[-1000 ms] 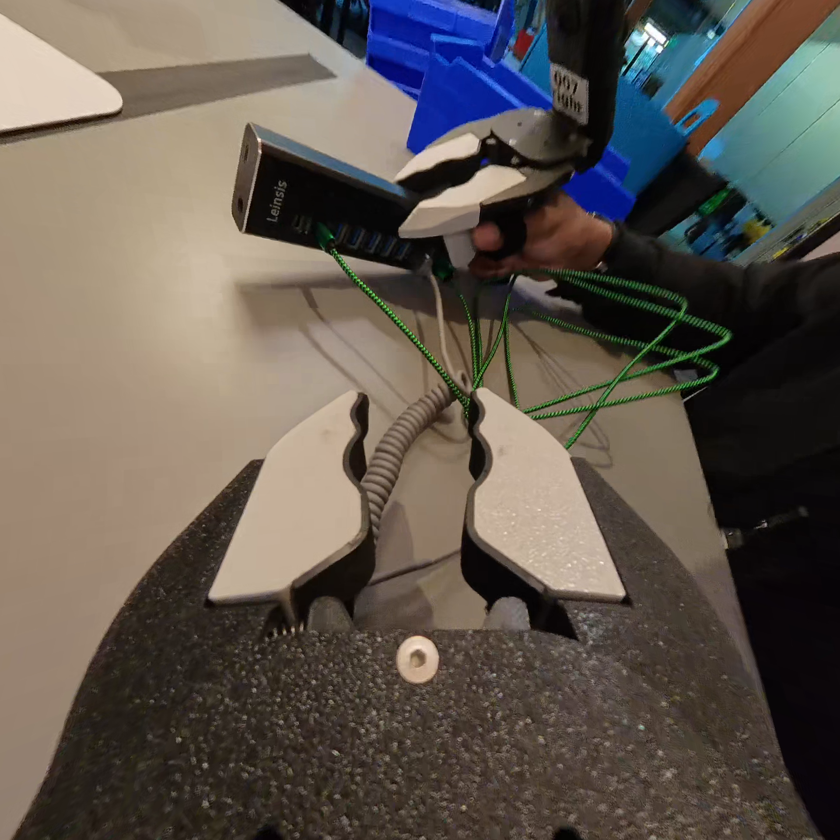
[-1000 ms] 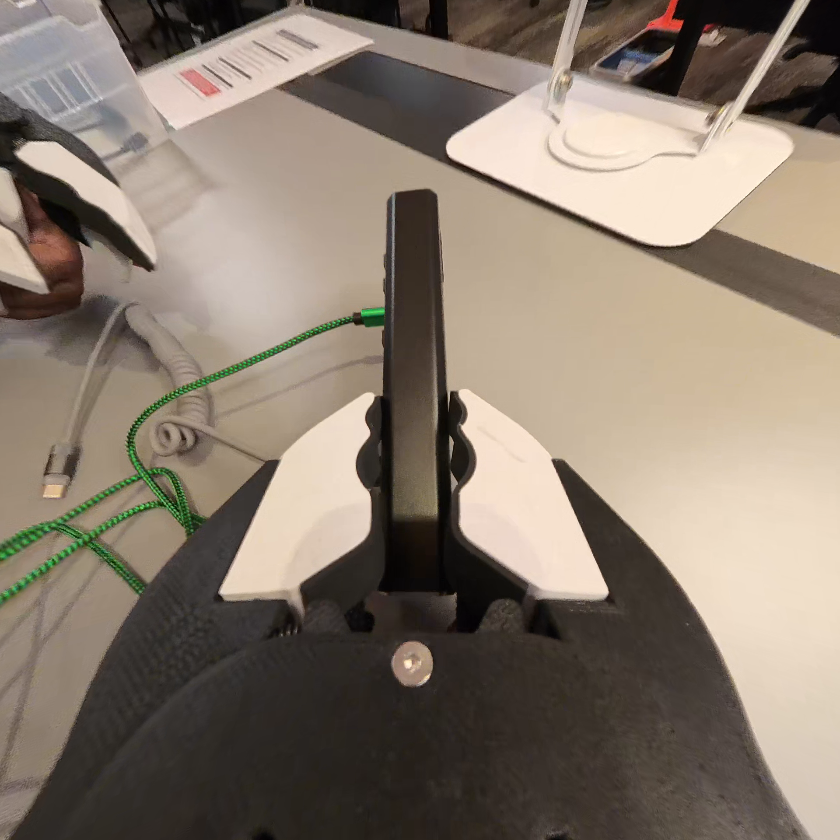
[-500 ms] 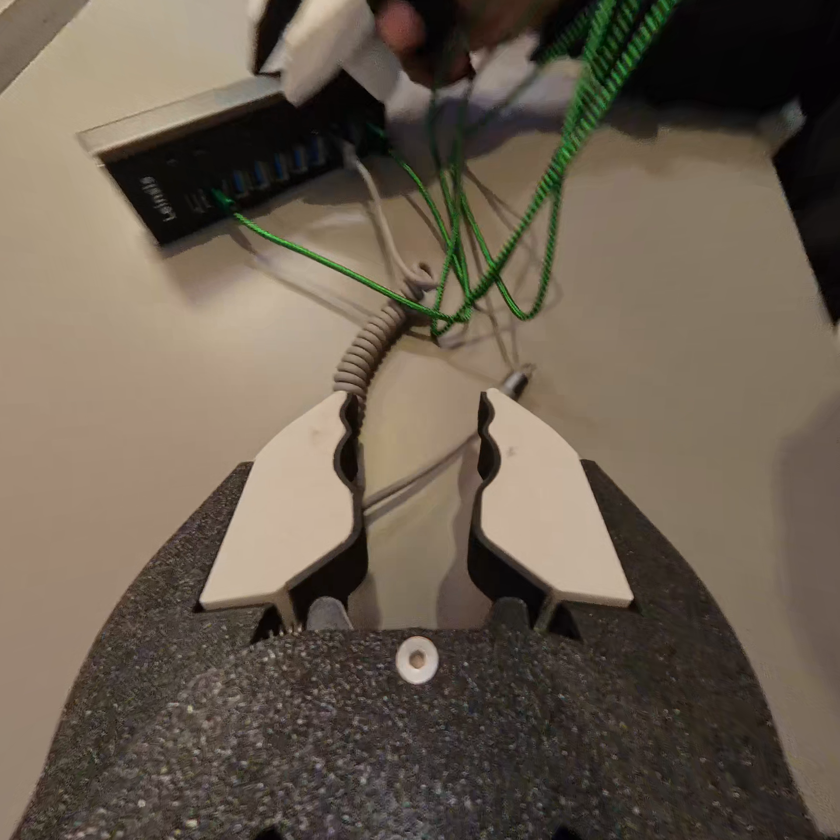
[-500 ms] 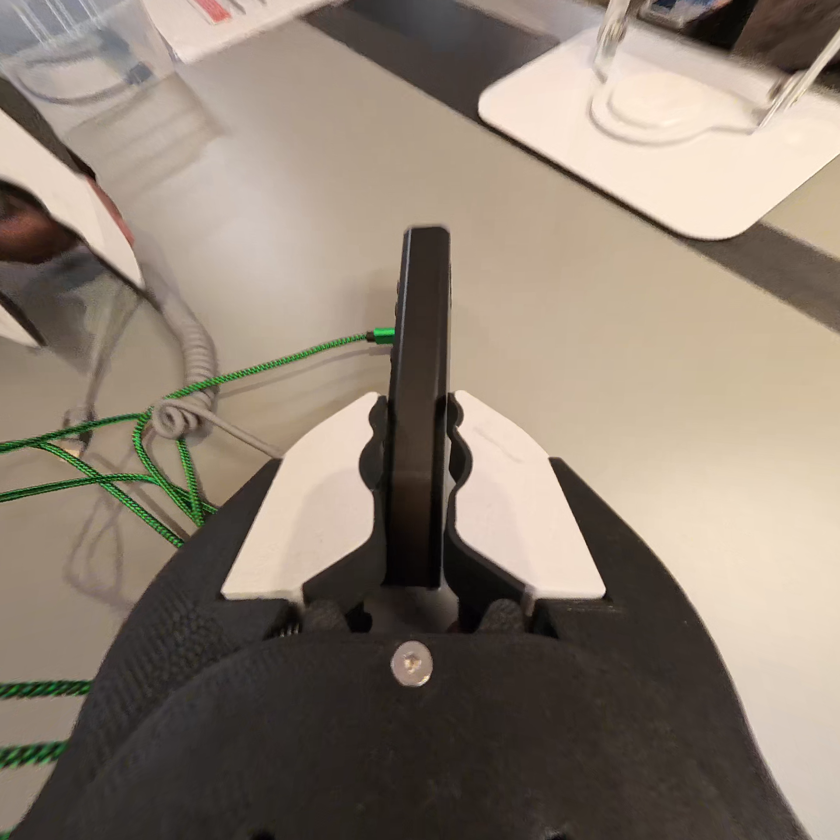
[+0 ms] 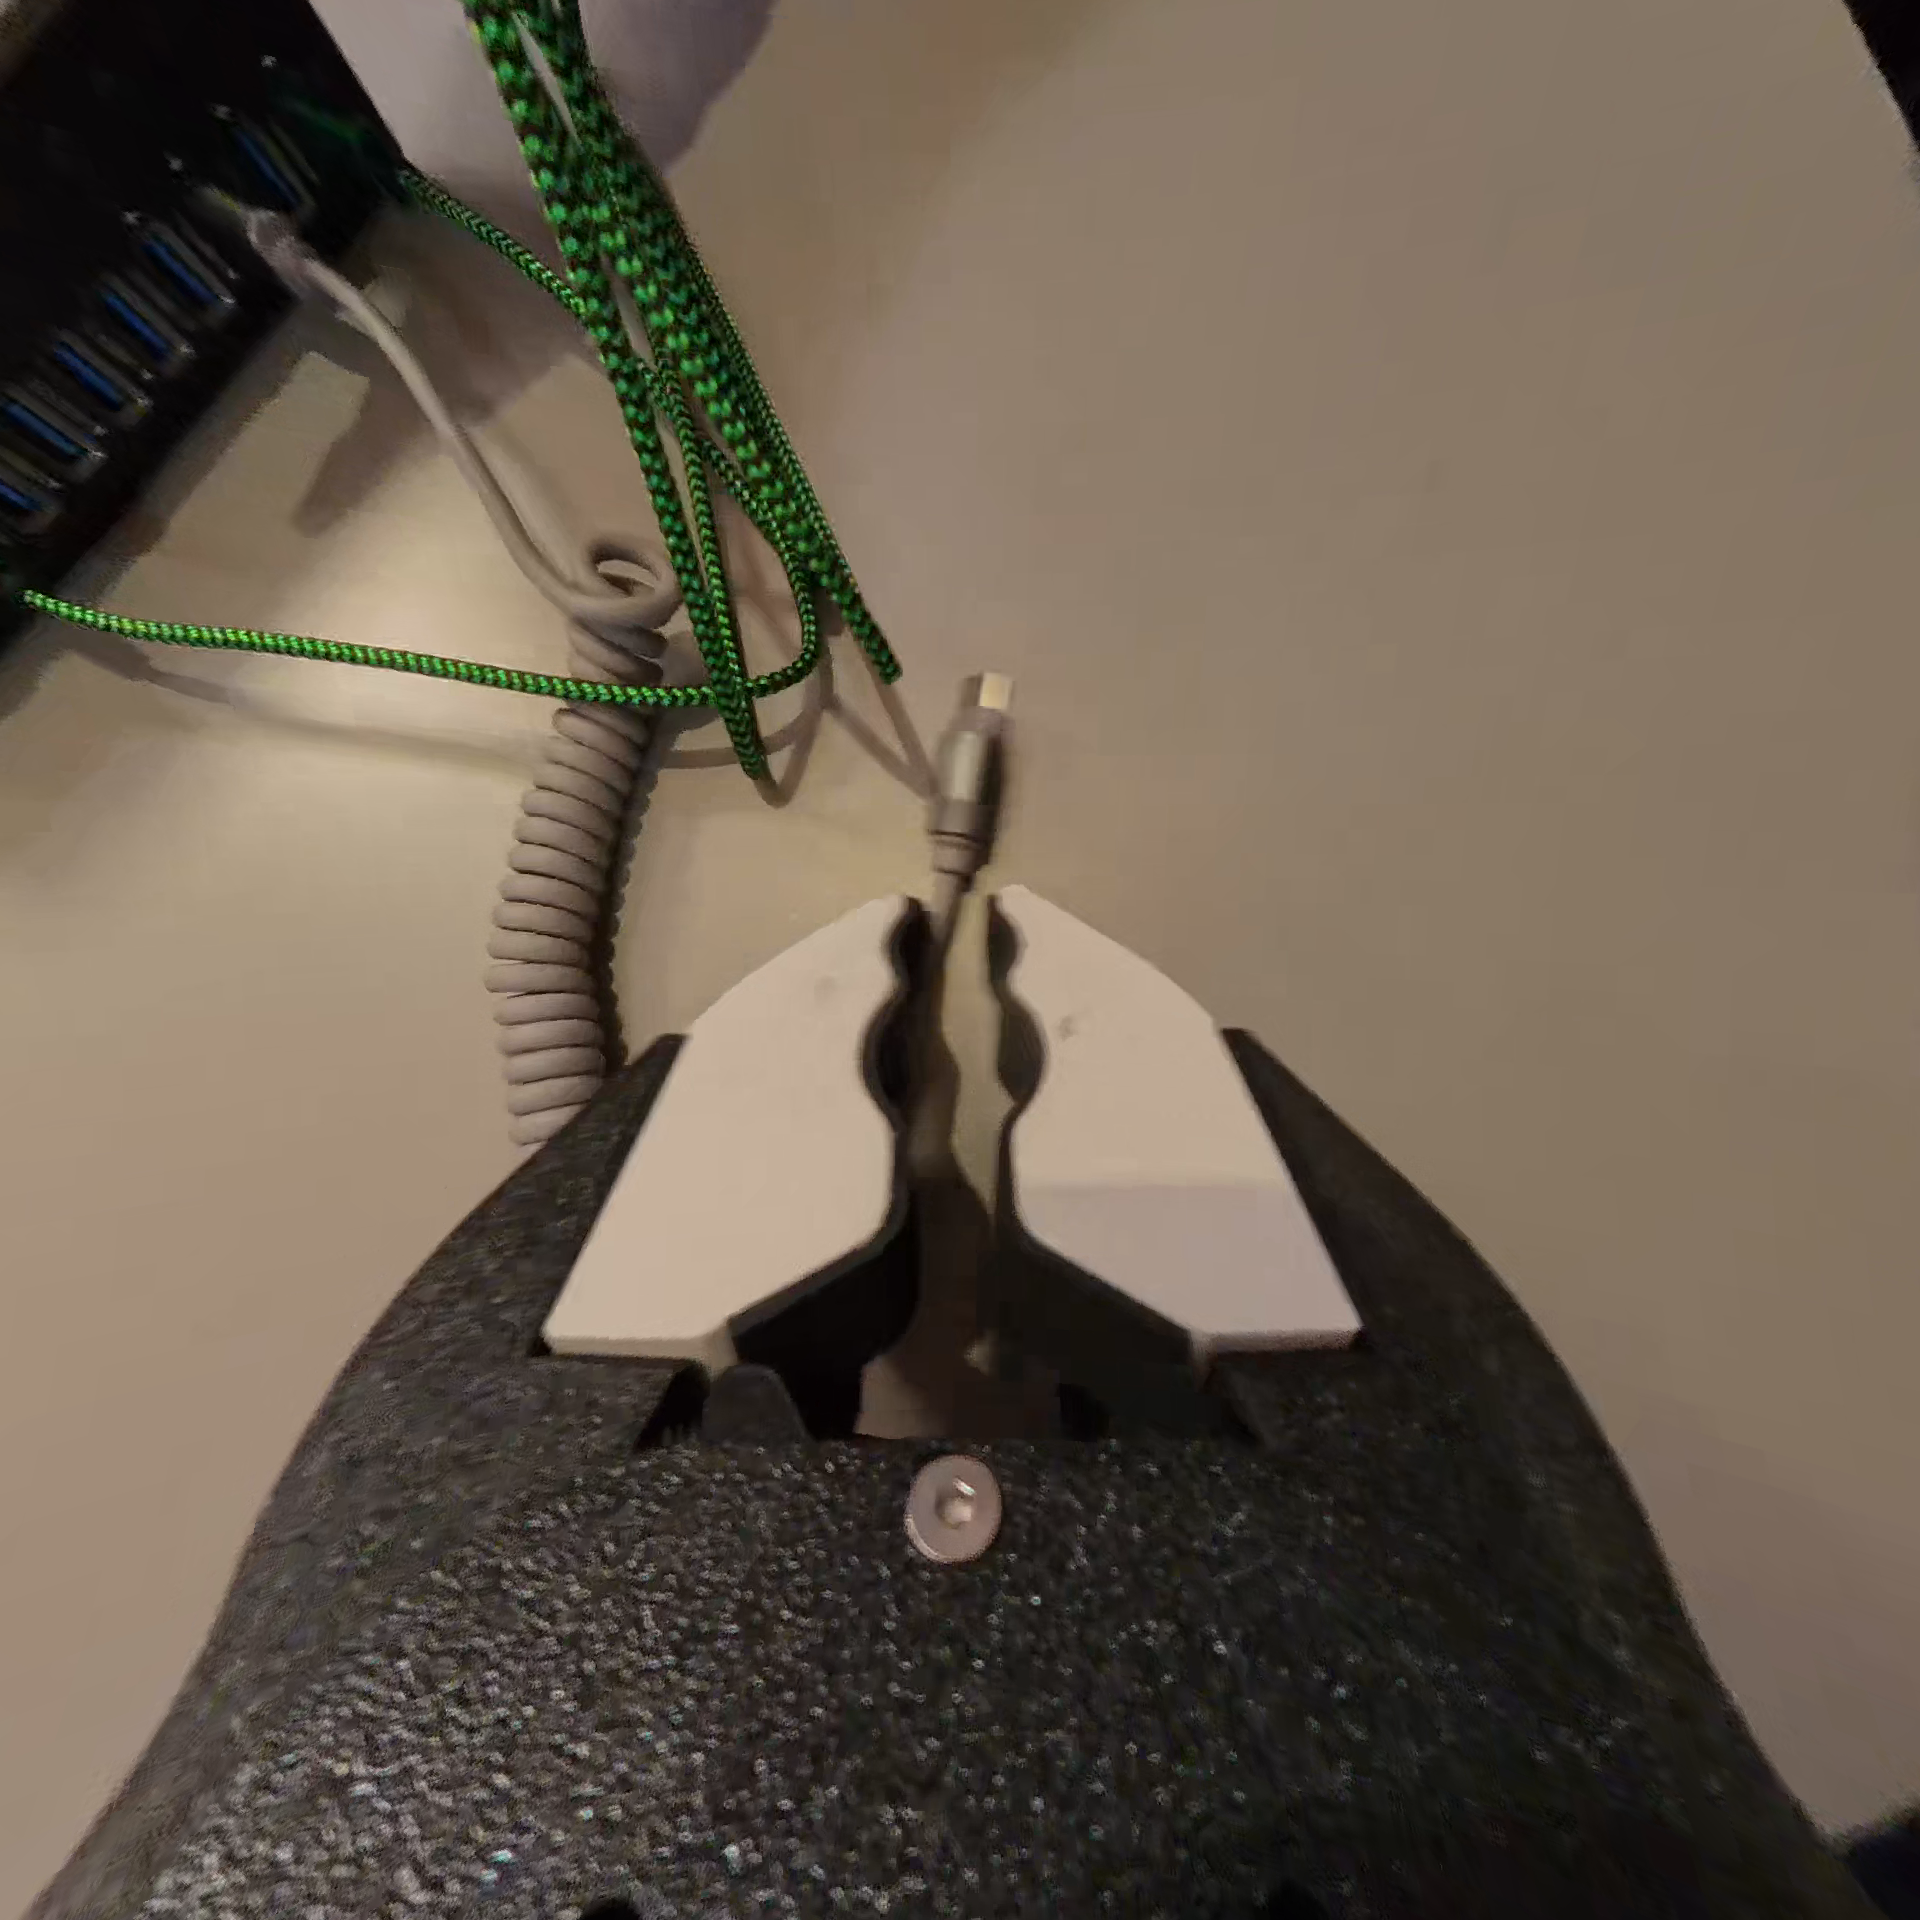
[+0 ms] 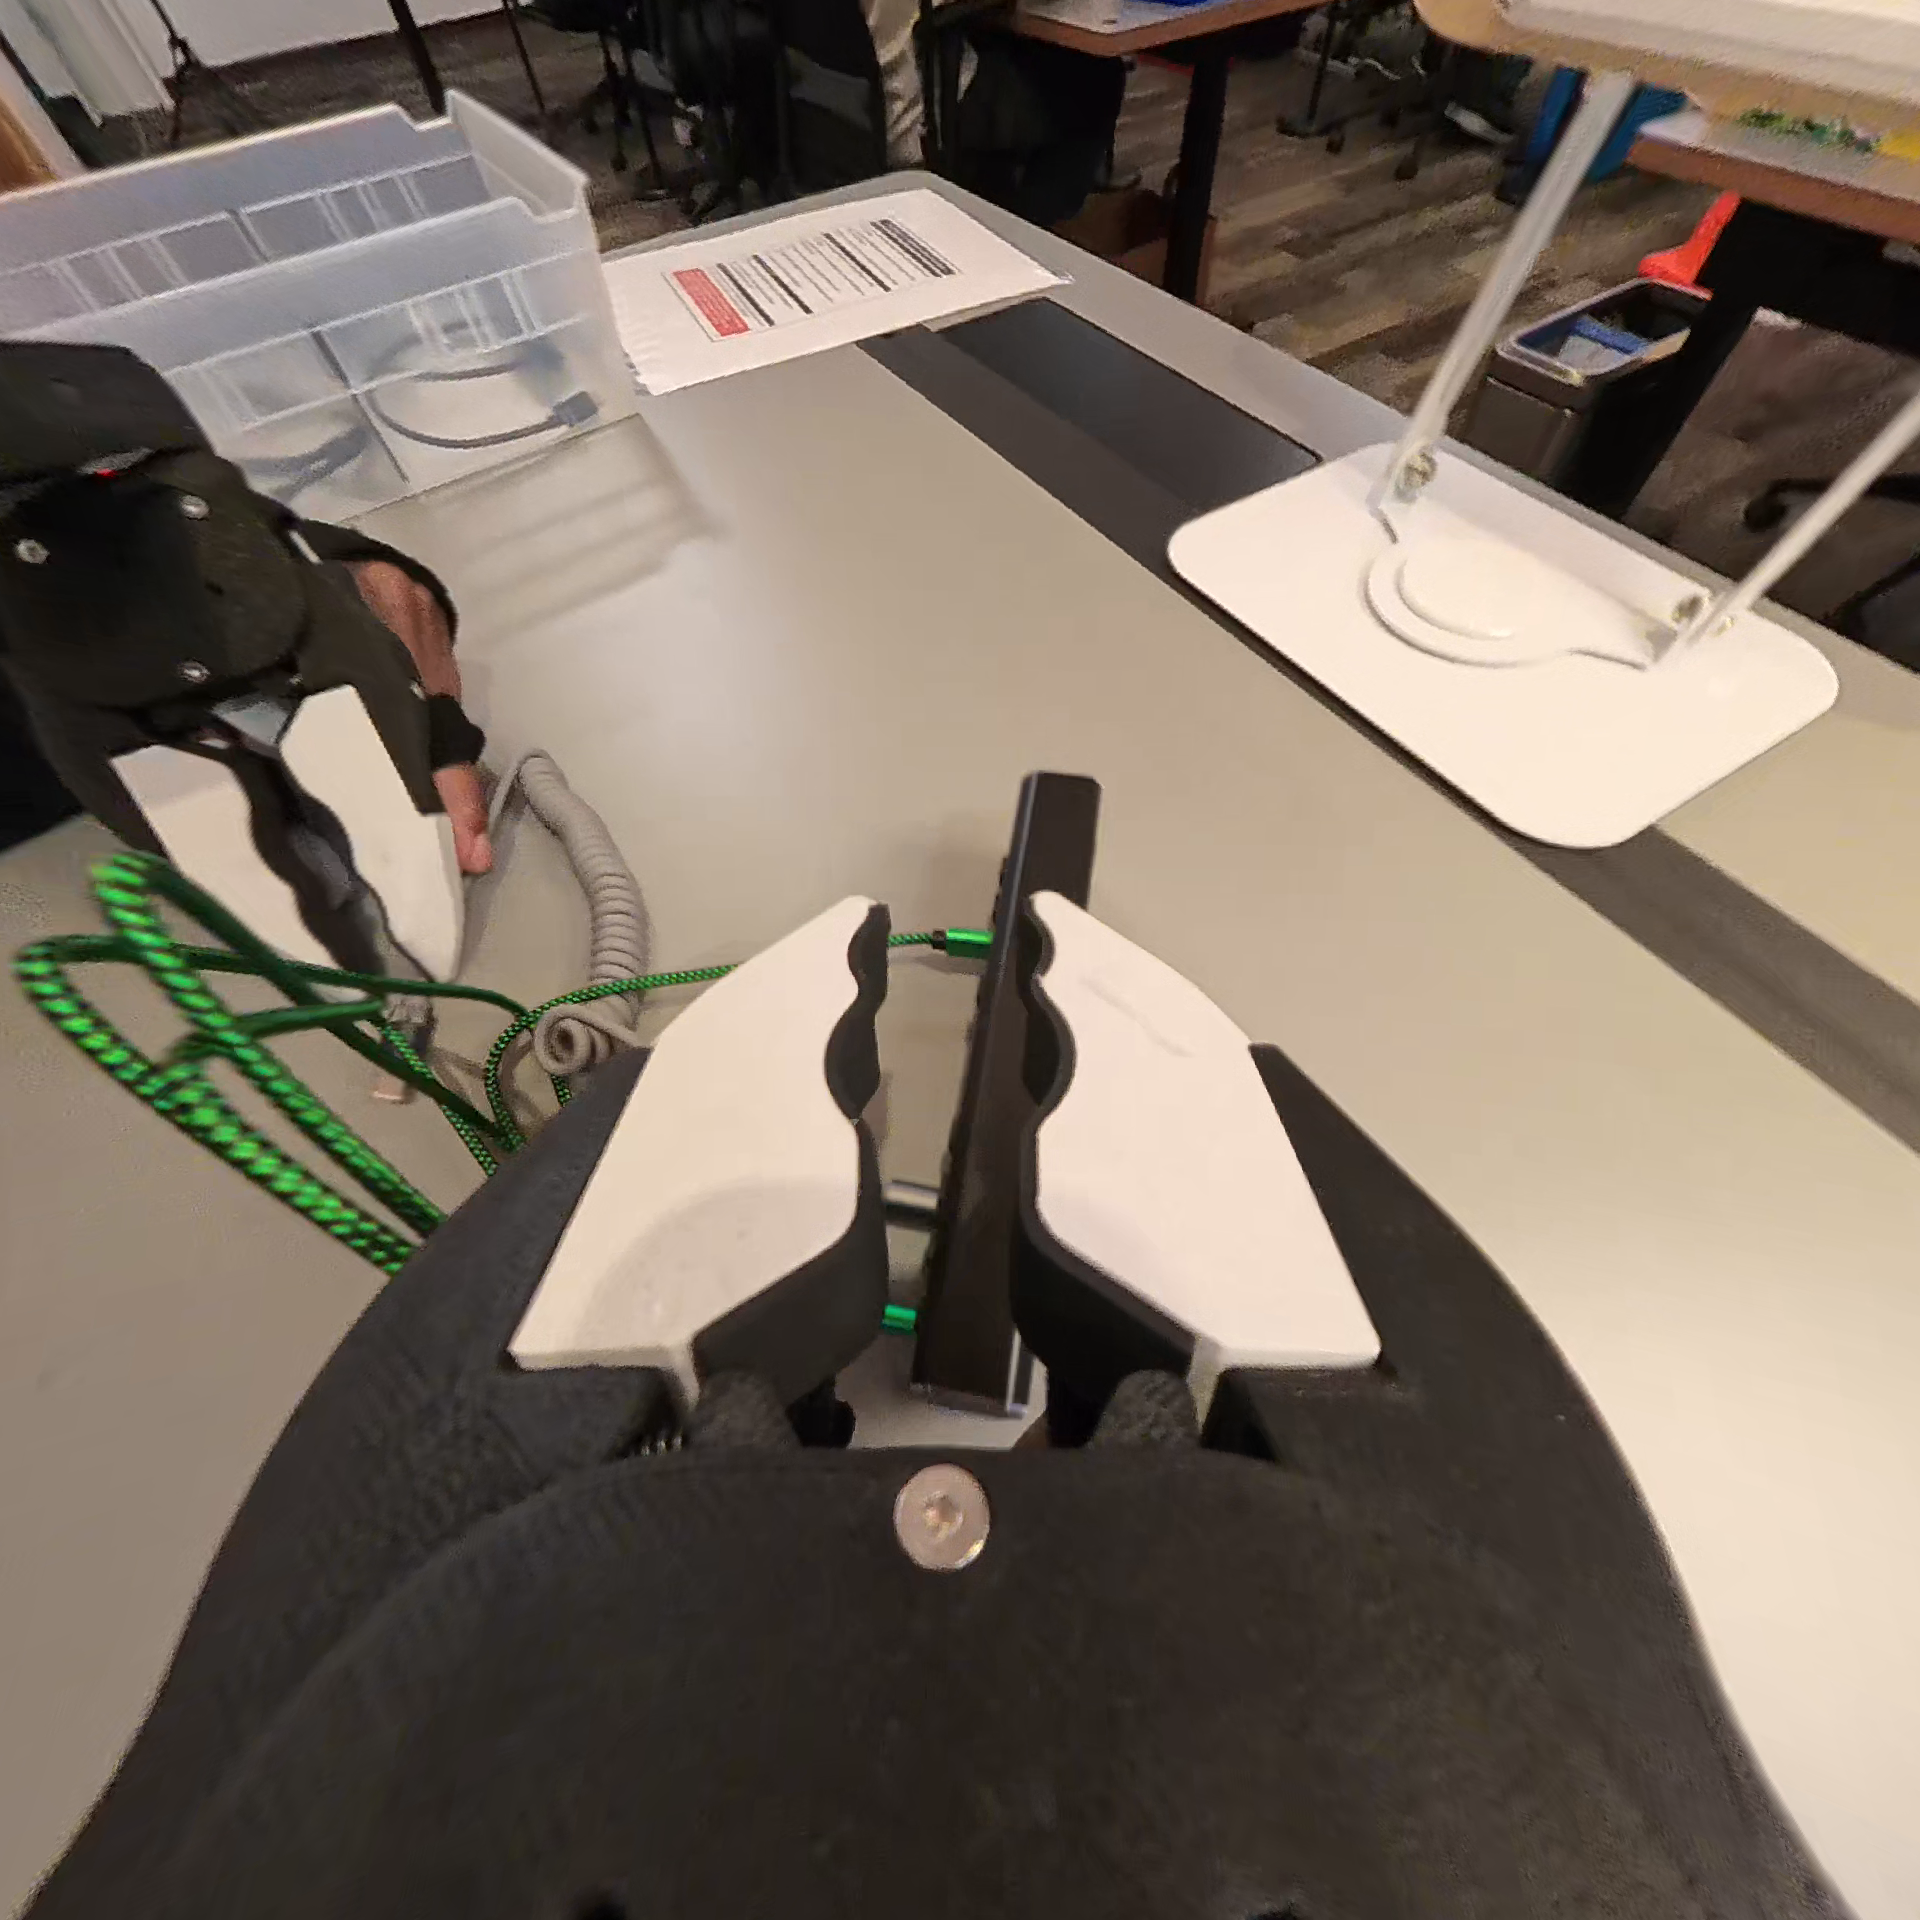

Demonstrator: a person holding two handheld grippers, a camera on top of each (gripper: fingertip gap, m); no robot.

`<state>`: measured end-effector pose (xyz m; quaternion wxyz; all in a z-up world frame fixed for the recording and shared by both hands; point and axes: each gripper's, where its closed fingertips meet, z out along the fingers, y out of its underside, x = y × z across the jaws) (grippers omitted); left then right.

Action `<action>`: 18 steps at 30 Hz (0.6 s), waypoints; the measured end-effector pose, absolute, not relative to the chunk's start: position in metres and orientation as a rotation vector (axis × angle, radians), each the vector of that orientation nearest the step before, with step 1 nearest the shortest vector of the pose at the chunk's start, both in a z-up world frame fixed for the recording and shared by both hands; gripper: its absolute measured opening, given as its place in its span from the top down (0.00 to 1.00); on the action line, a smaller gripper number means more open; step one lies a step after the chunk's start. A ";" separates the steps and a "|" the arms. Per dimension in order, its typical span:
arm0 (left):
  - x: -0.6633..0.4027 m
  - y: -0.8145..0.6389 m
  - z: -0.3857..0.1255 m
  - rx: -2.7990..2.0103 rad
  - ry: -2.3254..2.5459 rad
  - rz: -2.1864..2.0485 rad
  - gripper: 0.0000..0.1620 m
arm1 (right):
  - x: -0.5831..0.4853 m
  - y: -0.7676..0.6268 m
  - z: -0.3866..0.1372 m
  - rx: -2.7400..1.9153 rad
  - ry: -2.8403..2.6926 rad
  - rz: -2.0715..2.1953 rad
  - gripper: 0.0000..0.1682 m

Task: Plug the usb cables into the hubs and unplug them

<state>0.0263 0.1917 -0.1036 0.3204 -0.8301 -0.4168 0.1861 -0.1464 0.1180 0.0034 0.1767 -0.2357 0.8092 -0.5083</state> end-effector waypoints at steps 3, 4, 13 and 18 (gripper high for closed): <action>0.030 0.189 -0.103 -2.159 -1.131 0.447 0.98 | -0.133 0.116 0.016 -0.771 2.266 -1.448 0.87; 0.034 0.188 -0.101 -2.132 -1.146 0.428 0.98 | -0.128 0.115 0.019 -0.803 2.258 -1.454 0.87; 0.037 0.139 -0.014 -1.556 -1.153 0.666 0.98 | -0.090 0.110 0.033 -1.052 2.132 -1.465 0.89; 0.008 0.110 0.006 -1.357 -1.229 0.705 0.98 | -0.067 0.110 0.037 -1.179 1.984 -1.464 0.85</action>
